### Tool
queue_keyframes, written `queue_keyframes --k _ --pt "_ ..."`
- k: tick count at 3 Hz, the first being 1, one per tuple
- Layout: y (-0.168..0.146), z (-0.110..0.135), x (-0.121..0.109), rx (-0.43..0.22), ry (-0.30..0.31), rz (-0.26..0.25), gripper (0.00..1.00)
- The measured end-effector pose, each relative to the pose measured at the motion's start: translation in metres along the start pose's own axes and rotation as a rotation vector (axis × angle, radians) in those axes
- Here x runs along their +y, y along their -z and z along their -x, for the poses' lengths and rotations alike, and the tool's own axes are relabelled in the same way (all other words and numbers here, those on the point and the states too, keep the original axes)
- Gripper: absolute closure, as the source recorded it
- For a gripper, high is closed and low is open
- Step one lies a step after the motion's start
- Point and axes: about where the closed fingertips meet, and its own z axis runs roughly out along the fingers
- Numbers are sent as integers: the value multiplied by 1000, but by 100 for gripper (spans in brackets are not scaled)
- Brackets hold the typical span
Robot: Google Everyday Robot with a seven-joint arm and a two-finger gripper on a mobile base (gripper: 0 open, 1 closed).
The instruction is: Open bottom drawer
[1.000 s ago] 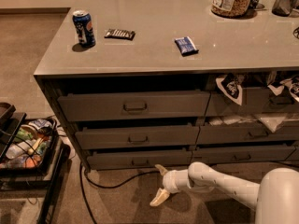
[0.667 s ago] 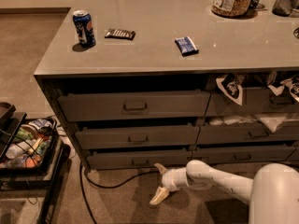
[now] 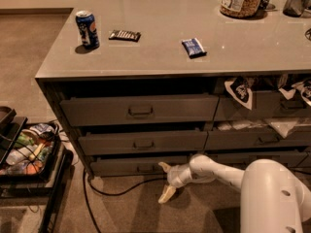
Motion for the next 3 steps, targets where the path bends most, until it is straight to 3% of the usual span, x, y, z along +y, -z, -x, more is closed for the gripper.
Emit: queue_keyframes --k 1,3 --pt "0 2 -21 6 42 -11 0" --pt "-5 0 -19 14 45 -12 0"
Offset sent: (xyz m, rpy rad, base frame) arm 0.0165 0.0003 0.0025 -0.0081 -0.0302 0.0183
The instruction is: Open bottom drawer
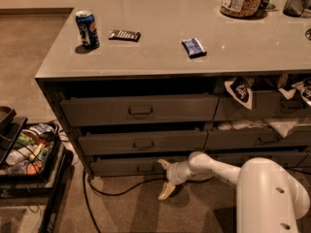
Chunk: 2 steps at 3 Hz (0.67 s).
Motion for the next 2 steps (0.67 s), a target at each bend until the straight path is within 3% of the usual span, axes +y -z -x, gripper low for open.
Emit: queue_keyframes --k 2 --pt "-15 -21 -28 5 120 -77 0"
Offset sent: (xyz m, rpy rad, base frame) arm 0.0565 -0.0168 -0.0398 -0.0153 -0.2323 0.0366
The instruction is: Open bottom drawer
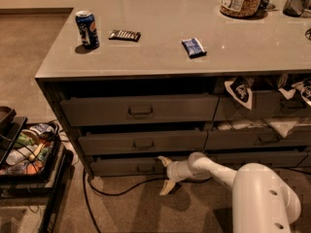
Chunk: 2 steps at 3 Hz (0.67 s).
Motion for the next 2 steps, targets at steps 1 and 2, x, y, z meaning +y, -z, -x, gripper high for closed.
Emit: queue_keyframes --k 1,2 --pt "-10 -19 -7 5 25 -21 0" --pt "-19 -40 -3 45 22 -87 0"
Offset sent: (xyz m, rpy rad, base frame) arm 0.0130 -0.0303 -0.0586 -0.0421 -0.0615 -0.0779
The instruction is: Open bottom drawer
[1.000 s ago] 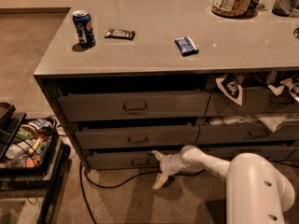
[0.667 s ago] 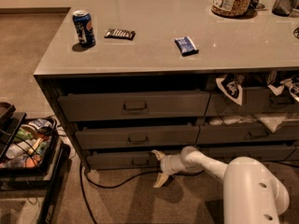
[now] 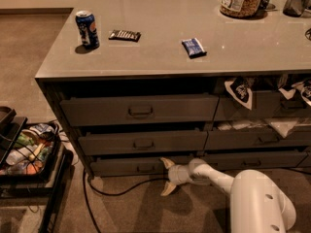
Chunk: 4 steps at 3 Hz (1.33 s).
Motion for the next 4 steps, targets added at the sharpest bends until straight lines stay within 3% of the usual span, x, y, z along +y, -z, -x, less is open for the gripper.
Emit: queue_keyframes --k 1,3,4 --pt "-3 1 1 -8 5 7 0" --pt "1 -8 -34 10 49 -57 0" --pt "-2 -17 -44 36 46 -64 0"
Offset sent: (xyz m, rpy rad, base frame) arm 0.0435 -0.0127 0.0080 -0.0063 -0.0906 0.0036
